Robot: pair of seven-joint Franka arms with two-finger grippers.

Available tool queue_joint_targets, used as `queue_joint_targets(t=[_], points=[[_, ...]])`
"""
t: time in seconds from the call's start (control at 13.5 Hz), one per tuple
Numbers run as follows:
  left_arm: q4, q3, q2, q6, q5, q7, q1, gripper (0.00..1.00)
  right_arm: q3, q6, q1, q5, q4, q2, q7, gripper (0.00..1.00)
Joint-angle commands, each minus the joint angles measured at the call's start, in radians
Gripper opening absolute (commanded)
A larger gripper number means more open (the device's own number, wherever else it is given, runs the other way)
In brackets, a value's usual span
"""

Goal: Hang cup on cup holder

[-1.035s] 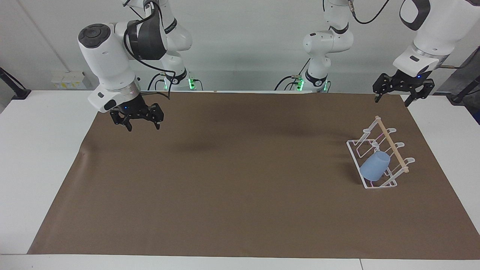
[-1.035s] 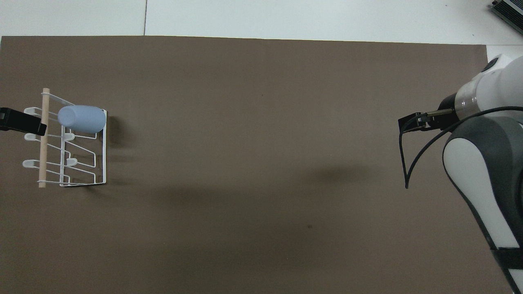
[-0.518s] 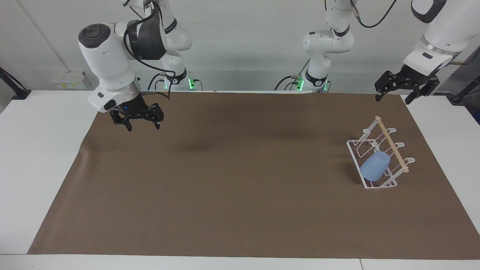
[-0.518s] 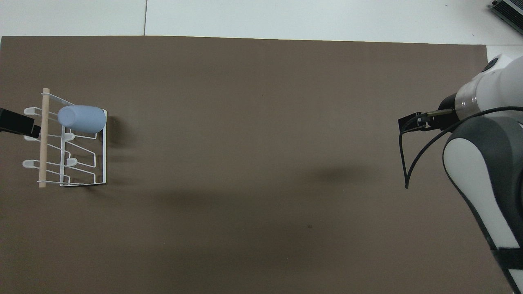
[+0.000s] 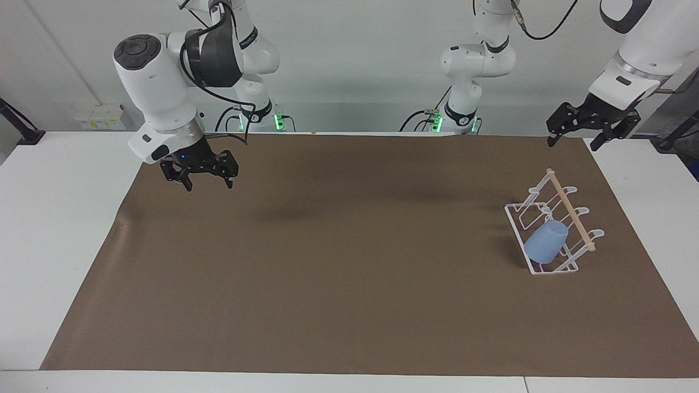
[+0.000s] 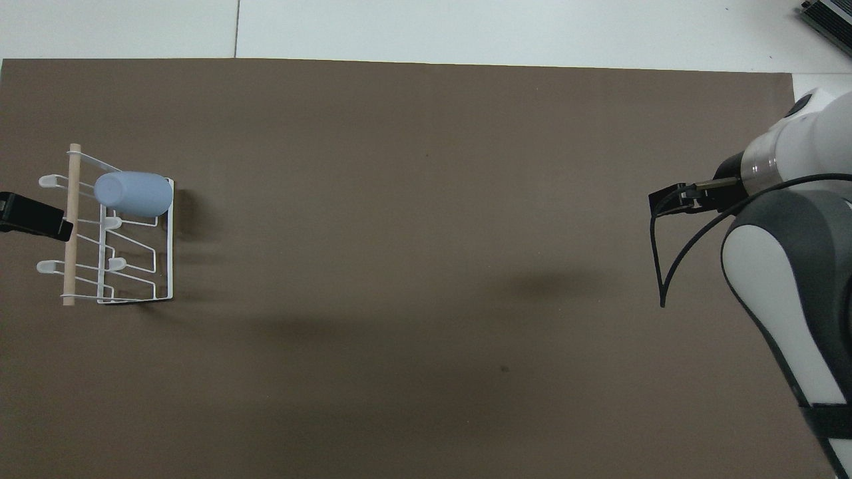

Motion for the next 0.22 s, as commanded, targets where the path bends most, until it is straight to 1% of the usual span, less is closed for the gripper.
queue_joint_targets(t=[0.0, 0.15], points=[[-0.050, 0.013, -0.043, -0.001, -0.004, -0.005, -0.018, 1.00, 0.006, 0.010, -0.016, 0.002, -0.021, -0.019, -0.022, 1.00], [-0.052, 0.012, -0.043, 0.002, -0.004, -0.002, -0.018, 1.00, 0.006, 0.010, -0.016, 0.002, -0.021, -0.019, -0.022, 1.00]])
